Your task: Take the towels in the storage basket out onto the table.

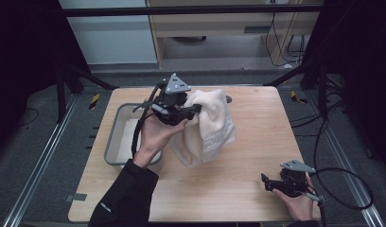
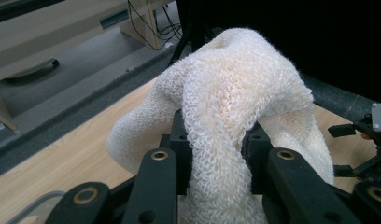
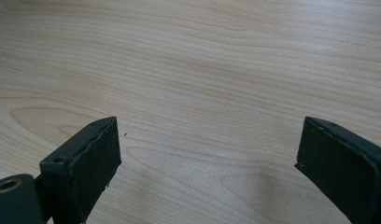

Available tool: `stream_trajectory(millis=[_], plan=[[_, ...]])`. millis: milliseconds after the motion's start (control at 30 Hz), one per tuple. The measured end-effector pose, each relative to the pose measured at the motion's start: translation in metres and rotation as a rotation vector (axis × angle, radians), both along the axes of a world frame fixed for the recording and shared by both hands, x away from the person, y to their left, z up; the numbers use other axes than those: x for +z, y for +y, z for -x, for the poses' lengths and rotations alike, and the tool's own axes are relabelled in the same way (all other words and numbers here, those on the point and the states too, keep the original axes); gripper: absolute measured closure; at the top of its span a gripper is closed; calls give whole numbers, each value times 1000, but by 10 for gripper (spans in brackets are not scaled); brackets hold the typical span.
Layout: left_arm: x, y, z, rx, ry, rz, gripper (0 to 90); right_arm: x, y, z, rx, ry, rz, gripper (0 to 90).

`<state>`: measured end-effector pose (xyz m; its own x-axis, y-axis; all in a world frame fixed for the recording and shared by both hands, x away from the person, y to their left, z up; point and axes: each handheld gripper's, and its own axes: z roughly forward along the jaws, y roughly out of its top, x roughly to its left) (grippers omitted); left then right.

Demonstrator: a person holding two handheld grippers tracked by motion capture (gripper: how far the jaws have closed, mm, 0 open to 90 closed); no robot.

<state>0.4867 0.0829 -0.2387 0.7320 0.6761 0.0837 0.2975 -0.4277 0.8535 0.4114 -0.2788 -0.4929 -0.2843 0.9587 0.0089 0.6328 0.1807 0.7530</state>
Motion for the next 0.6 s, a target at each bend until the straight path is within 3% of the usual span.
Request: stream_trajectory(millis=[600], plan=[[-41, -27, -17, -19, 70, -19, 715, -1, -1, 0, 3, 4, 15, 66]])
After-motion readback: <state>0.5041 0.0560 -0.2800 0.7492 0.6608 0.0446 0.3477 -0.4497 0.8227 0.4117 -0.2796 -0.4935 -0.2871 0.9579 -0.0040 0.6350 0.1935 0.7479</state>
